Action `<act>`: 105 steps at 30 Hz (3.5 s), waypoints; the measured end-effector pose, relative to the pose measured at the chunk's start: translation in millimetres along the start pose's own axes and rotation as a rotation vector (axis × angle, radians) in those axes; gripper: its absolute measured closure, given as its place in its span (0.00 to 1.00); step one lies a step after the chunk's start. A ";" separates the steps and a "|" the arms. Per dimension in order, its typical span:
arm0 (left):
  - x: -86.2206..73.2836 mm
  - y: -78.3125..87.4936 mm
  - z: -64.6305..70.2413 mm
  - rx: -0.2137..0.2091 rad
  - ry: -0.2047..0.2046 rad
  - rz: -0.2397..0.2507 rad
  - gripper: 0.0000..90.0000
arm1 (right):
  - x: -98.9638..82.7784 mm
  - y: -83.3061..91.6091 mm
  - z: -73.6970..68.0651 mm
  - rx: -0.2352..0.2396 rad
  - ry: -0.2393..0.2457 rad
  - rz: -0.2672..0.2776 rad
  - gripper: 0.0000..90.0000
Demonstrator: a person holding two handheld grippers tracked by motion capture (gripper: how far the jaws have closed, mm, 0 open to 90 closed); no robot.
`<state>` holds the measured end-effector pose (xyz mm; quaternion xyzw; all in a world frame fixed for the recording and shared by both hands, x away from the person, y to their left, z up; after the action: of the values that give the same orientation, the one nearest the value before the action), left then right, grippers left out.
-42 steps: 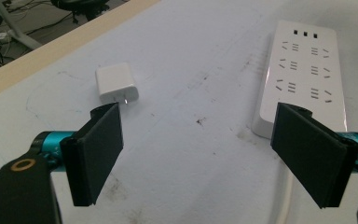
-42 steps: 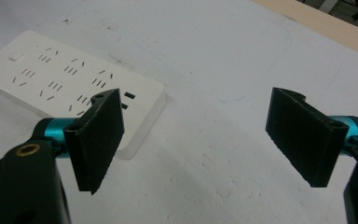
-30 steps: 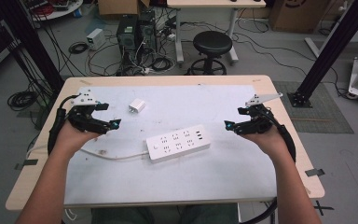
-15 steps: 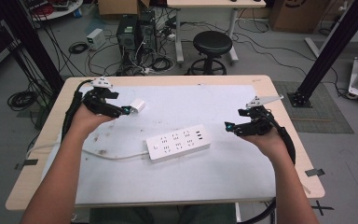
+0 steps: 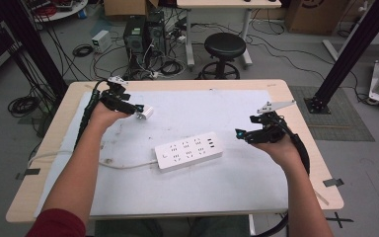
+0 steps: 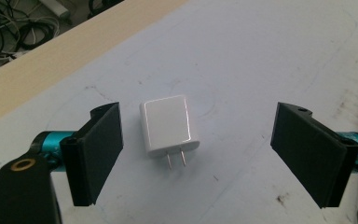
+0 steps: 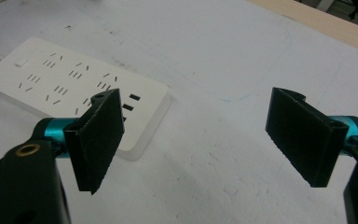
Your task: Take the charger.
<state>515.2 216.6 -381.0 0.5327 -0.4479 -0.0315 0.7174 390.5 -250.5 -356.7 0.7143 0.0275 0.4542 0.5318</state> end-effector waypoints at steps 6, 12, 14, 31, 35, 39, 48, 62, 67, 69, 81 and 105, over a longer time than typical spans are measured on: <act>5.6 -26.0 -1.4 0.006 0.003 -0.037 0.19 | -0.3 -1.1 1.2 -0.003 -0.009 -0.005 0.22; 5.4 -43.3 -5.9 0.012 0.036 -0.048 0.19 | -0.8 -0.8 1.6 -0.002 -0.014 0.001 0.22; 1.3 -55.3 -9.0 0.011 0.057 -0.077 0.19 | -1.2 -0.5 1.6 -0.003 -0.014 0.001 0.22; -8.6 -72.4 -16.7 0.008 0.071 -0.135 0.20 | -1.9 -3.5 3.2 0.001 -0.030 -0.008 0.22; -9.3 -73.7 -17.1 0.004 0.066 -0.141 0.22 | -1.7 -4.7 3.2 0.005 -0.033 -0.011 0.22; -10.3 -76.0 -16.7 -0.003 0.065 -0.147 0.25 | -1.4 -5.2 3.8 0.008 -0.031 -0.006 0.22; -10.1 -79.0 -14.7 -0.004 0.045 -0.148 0.35 | -2.2 -3.1 6.3 -0.003 -0.042 0.003 0.22; -9.9 -78.7 -13.0 0.034 0.028 -0.159 0.41 | -2.9 -3.7 7.2 0.005 -0.051 0.004 0.22; -9.8 -78.0 -12.4 0.041 0.015 -0.162 0.47 | -3.6 -5.1 7.7 0.004 -0.053 0.000 0.22; -9.2 -77.9 -10.9 0.050 -0.003 -0.163 0.47 | -3.7 -5.6 7.7 0.006 -0.055 -0.001 0.22; -1.2 -51.1 -4.0 0.046 -0.048 -0.137 0.47 | -3.1 -5.6 8.8 0.008 -0.059 0.008 0.22; -2.6 64.5 55.4 -0.015 -0.198 0.011 0.47 | -2.2 11.8 4.7 0.028 -0.041 0.045 0.22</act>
<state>448.4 204.9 -329.8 0.5193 -0.5194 -0.0835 0.6735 387.1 -260.2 -348.9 0.7312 0.0068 0.4508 0.5118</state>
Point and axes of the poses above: each handheld gripper's, and its own axes: y roughly backward along the jaws, x roughly out of its top, z roughly to its right, the point moved 2 cm from there along -y, roughly forward along the jaws, and after that the axes turned 11 degrees about -z, right-handed, at the moved point
